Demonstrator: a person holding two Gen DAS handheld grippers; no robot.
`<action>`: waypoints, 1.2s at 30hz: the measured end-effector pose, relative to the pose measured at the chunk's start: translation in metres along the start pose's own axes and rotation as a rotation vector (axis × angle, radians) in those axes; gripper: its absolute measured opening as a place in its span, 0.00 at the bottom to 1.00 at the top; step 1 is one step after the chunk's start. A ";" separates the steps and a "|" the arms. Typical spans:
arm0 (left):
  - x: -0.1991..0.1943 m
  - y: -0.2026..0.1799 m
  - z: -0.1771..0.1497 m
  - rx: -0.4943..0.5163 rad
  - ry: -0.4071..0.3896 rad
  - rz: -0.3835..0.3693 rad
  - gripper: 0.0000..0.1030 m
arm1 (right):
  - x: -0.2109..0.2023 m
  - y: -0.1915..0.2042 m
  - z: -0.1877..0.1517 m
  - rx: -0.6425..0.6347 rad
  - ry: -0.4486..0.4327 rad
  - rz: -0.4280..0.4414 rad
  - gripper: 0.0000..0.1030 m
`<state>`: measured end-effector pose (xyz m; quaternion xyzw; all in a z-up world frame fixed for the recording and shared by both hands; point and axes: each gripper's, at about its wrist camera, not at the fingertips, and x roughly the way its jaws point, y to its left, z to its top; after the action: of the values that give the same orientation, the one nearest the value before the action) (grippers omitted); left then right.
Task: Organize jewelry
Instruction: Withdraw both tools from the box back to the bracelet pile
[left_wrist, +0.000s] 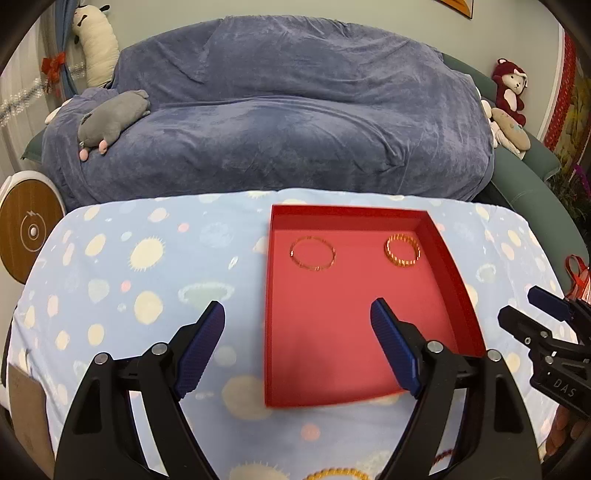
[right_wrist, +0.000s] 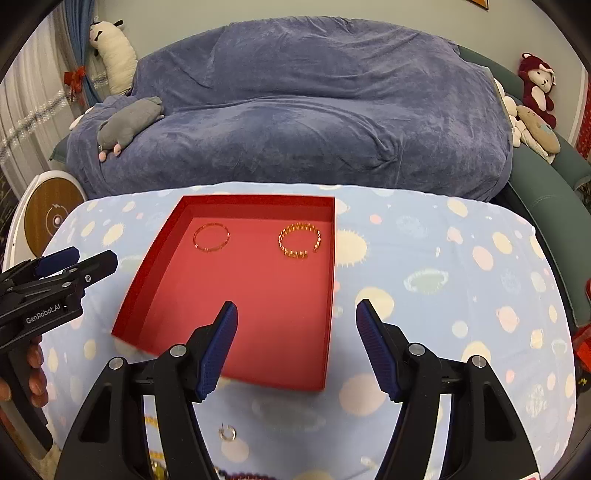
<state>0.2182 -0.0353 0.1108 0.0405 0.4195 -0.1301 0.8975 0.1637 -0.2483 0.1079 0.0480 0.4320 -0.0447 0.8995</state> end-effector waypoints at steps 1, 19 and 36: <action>-0.007 0.001 -0.011 0.003 0.002 0.004 0.75 | -0.007 0.001 -0.011 0.002 0.006 0.000 0.62; -0.046 0.018 -0.186 -0.138 0.145 0.046 0.75 | -0.036 0.012 -0.183 0.099 0.140 -0.027 0.62; 0.005 0.001 -0.170 -0.112 0.182 0.069 0.62 | -0.010 0.002 -0.176 0.137 0.146 -0.053 0.59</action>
<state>0.0948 -0.0046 -0.0025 0.0163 0.5041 -0.0710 0.8605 0.0212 -0.2238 0.0063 0.1011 0.4933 -0.0945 0.8588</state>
